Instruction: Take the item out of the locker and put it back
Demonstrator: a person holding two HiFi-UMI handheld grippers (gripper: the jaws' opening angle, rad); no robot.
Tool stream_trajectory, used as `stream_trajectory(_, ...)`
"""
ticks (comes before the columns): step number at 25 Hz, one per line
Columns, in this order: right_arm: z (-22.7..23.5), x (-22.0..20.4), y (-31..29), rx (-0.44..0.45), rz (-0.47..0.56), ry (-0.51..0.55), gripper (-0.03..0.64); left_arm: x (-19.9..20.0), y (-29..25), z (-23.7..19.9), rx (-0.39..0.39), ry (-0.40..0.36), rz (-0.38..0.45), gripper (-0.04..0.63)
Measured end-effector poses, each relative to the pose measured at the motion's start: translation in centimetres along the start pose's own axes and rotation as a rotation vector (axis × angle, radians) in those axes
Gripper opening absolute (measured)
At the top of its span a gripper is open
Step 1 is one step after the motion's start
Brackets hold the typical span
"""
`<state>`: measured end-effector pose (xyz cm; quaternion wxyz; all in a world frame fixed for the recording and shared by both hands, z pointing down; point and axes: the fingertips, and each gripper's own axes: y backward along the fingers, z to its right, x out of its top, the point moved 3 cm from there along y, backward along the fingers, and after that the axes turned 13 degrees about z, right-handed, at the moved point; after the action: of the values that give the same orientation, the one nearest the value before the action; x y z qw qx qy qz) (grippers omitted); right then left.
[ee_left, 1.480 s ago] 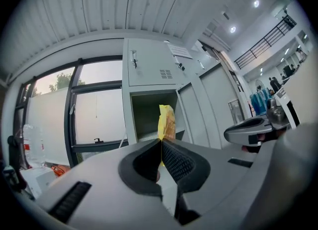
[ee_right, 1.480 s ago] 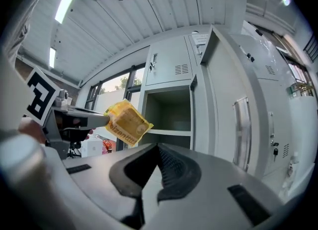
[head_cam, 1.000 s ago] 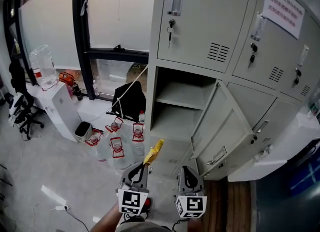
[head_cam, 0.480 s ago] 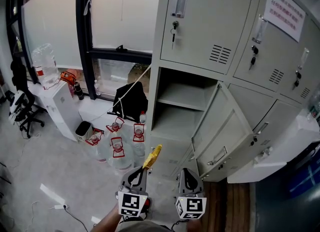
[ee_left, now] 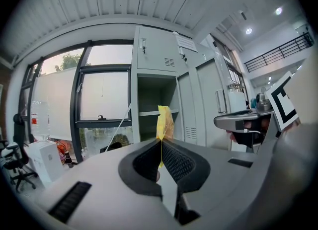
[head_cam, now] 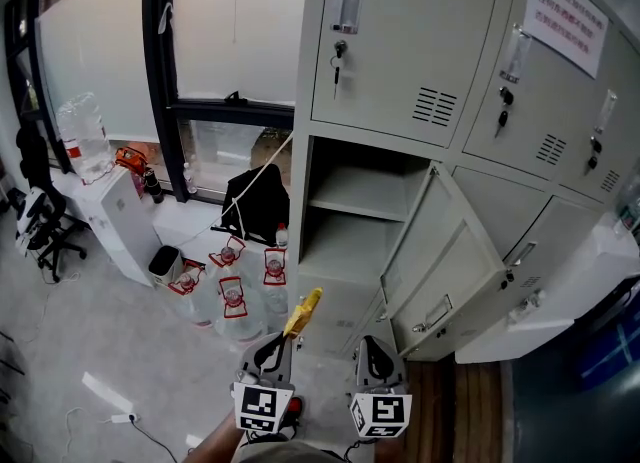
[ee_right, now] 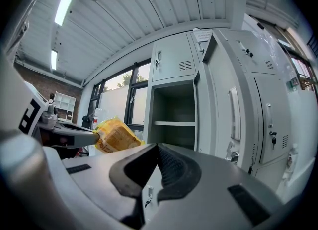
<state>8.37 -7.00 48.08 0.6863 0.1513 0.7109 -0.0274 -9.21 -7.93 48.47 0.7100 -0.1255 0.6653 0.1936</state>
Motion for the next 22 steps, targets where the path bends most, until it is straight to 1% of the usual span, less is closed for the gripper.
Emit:
stream_trajectory(12, 0.7, -0.6, -0.7, -0.022, -0.022, -0.006, 0.017, 0.2, -1.6, -0.4, -0.01, 0.001, 0.006, 0.025)
stream_trajectory(22, 1.9, -1.4, -3.0, -0.074, -0.046, -0.006, 0.017, 0.4, -6.2, -1.4, -0.06, -0.012, 0.024, 0.025)
